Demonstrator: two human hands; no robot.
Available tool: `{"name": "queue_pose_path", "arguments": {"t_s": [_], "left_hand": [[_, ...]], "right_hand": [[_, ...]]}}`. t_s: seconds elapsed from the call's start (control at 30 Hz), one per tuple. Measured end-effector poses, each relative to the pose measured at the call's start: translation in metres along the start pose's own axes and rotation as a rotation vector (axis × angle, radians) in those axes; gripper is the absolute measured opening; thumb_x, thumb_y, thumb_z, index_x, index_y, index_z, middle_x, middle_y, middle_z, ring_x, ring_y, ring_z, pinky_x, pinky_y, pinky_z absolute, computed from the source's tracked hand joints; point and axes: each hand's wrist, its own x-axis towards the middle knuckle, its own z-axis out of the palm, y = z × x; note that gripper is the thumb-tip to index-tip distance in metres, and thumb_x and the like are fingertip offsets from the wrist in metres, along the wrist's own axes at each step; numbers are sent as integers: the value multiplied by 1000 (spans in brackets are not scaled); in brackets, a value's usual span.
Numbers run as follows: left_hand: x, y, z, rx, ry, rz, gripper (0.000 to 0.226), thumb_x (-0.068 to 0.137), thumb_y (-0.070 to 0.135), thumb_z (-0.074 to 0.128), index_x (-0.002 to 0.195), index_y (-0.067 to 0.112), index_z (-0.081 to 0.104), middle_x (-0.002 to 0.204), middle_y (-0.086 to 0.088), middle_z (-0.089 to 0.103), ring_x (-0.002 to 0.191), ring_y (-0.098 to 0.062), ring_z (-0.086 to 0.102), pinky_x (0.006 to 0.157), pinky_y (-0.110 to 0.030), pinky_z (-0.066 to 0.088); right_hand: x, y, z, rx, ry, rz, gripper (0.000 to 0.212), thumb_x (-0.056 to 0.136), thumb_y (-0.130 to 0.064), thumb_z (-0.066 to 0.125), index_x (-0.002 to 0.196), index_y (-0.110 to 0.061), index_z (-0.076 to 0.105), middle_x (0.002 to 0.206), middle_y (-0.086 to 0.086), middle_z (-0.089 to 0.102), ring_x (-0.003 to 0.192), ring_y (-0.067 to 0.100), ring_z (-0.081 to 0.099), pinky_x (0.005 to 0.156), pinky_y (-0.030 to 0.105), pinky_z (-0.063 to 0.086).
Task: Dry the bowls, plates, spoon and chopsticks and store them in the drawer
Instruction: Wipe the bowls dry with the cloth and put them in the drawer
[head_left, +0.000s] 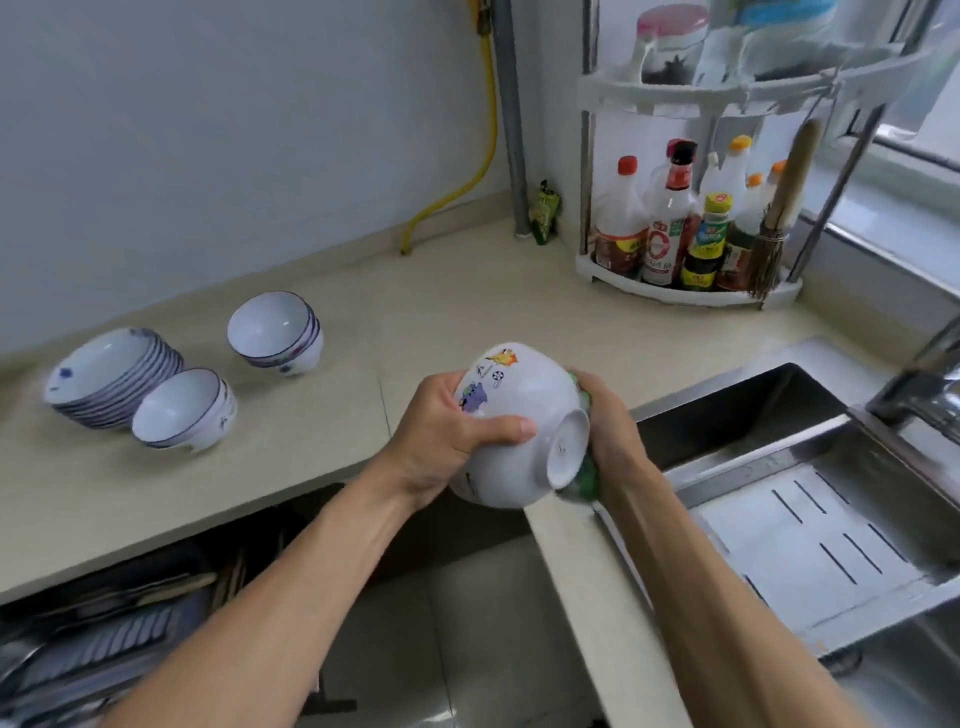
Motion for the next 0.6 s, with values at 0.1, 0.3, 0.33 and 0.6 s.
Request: {"name": "queue_pose_path", "arguments": {"t_s": [0.1, 0.3, 0.33, 0.6], "left_hand": [[-23, -9, -33, -85, 104, -29, 53, 45, 23, 86, 94, 5, 74, 101, -18, 75, 91, -30, 72, 77, -41, 60], [-99, -28, -108, -176, 281, -57, 60, 40, 23, 86, 94, -1, 72, 96, -20, 74, 84, -30, 71, 77, -44, 58], [-108, -31, -112, -226, 328, -60, 59, 40, 23, 86, 93, 1, 72, 94, -17, 75, 83, -29, 71, 76, -43, 58], [-177, -64, -186, -593, 933, -63, 20, 75, 2, 79, 88, 13, 69, 88, -8, 74, 82, -28, 70, 78, -44, 59]], "right_hand": [[-12, -8, 47, -54, -29, -234, 27, 100, -20, 49, 99, -16, 76, 105, 0, 76, 99, 18, 70, 85, 32, 56], [-54, 50, 140, -139, -89, -255, 27, 96, -29, 51, 103, -26, 77, 111, -4, 75, 108, 21, 69, 99, 43, 53], [-60, 57, 148, -79, -54, -181, 26, 94, -32, 53, 102, -30, 78, 108, -3, 76, 105, 23, 70, 98, 46, 54], [-141, 177, 293, 92, -47, 151, 74, 72, -70, 55, 136, -33, 53, 134, 10, 61, 118, 34, 61, 104, 54, 47]]}}
